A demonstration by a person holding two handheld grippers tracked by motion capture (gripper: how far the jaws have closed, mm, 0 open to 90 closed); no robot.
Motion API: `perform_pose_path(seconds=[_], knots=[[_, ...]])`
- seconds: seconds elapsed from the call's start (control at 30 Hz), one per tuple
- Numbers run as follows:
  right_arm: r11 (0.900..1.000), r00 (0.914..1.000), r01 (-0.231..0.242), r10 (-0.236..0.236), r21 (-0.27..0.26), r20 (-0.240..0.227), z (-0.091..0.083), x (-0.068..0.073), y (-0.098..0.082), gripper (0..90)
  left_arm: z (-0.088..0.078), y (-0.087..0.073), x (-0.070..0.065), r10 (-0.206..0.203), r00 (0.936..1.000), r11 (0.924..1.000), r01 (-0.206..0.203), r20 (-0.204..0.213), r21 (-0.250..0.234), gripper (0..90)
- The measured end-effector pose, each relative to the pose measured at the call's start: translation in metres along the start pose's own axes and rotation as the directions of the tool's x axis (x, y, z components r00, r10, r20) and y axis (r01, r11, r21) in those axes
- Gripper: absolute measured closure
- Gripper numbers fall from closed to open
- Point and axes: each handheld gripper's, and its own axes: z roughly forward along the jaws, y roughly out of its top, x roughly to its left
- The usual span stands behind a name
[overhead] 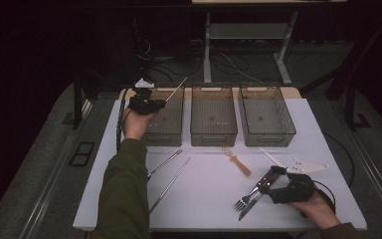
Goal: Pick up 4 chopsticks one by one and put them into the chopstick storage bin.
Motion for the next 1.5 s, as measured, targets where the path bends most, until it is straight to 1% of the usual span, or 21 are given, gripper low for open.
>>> perform_pose_path(seconds=[0.07,0.17,0.23,0.37,0.47,0.53,0.57,0.6,0.63,0.7,0.8,0.83,0.9,0.97,1.03,1.13,1.23,1.33,1.4,1.5], knots=[[1.0,1.0,-0.001,0.001,0.0,0.002,0.0,0.0,0.0,10.7,0.001,-0.003,0.004,-0.023,0.9997,0.9996,0.023,-0.007,0.015,84.8],[1.0,1.0,-0.005,0.005,-0.002,0.003,0.0,0.0,0.0,10.7,0.003,-0.009,0.009,-0.047,0.9981,0.9975,0.049,-0.039,0.051,84.8],[1.0,1.0,-0.005,0.005,-0.002,0.003,0.0,0.0,0.0,10.7,0.005,-0.013,0.011,-0.056,0.9974,0.996,0.059,-0.046,0.067,84.8],[1.0,1.0,-0.006,0.006,-0.001,0.004,-0.001,0.0,-0.001,10.7,0.007,-0.018,0.013,-0.06,0.9962,0.9928,0.066,-0.063,0.1,84.7],[1.0,1.0,-0.006,0.006,0.0,0.003,-0.001,0.0,-0.001,10.7,0.008,-0.02,0.014,-0.075,0.9953,0.991,0.082,-0.06,0.106,84.4],[1.0,1.0,-0.008,0.008,0.001,0.002,0.0,0.0,-0.001,10.7,0.007,-0.02,0.014,-0.074,0.9955,0.992,0.079,-0.059,0.098,83.6],[1.0,1.0,-0.006,0.006,0.001,0.002,0.0,0.0,-0.001,10.7,0.007,-0.019,0.014,-0.069,0.9955,0.9925,0.075,-0.064,0.097,81.0],[1.0,1.0,-0.004,0.004,0.002,0.002,0.0,0.0,-0.001,10.7,0.007,-0.019,0.013,-0.063,0.9954,0.9931,0.069,-0.072,0.094,74.9],[1.0,1.0,-0.002,0.002,0.002,0.001,0.0,0.0,-0.001,10.7,0.006,-0.018,0.013,-0.059,0.9957,0.9937,0.066,-0.071,0.091,71.8],[1.0,1.0,-0.001,0.001,0.002,0.0,0.0,0.001,-0.001,10.7,0.005,-0.018,0.012,-0.061,0.9958,0.9951,0.066,-0.068,0.073,68.5],[1.0,1.0,-0.001,0.001,0.003,0.0,0.0,0.0,-0.001,10.7,0.002,-0.016,0.01,-0.069,0.9963,0.9965,0.071,-0.052,0.044,62.6],[1.0,1.0,-0.001,0.001,0.003,0.0,0.0,0.0,-0.001,10.7,0.0,-0.015,0.009,-0.063,0.9967,0.9971,0.065,-0.05,0.039,60.3],[1.0,1.0,0.0,0.0,0.004,0.0,0.0,0.0,-0.001,10.7,-0.003,-0.013,0.007,-0.061,0.9976,0.9979,0.062,-0.032,0.02,55.7],[1.0,1.0,0.001,-0.001,0.006,0.001,0.001,0.001,-0.001,10.8,-0.007,-0.012,0.005,-0.056,0.9979,0.9984,0.056,-0.034,0.007,52.2],[1.0,1.0,0.0,-0.001,0.009,0.003,0.001,0.001,-0.001,10.7,-0.012,-0.012,0.003,-0.055,0.9984,0.9985,0.055,-0.014,-0.006,48.7],[1.0,1.0,0.003,-0.003,0.009,0.005,0.001,0.001,-0.001,10.8,-0.017,-0.012,0.0,-0.043,0.9991,0.9989,0.043,0.002,-0.017,44.3],[1.0,1.0,0.003,-0.003,0.011,0.006,0.001,0.001,-0.001,10.7,-0.022,-0.013,-0.003,-0.044,0.9988,0.9989,0.044,0.023,-0.018,40.5],[1.0,1.0,0.003,-0.003,0.011,0.007,0.002,0.001,-0.001,10.7,-0.027,-0.014,-0.007,-0.026,0.9994,0.9991,0.026,0.022,-0.032,39.5],[1.0,1.0,0.002,-0.002,0.01,0.009,0.002,0.001,-0.001,10.7,-0.029,-0.014,-0.009,-0.025,0.9992,0.9992,0.026,0.031,-0.031,38.9],[1.0,0.9999,-0.005,0.004,0.011,0.009,0.002,0.0,-0.001,10.7,-0.032,-0.014,-0.012,-0.02,0.9993,0.999,0.022,0.03,-0.038,37.8]])
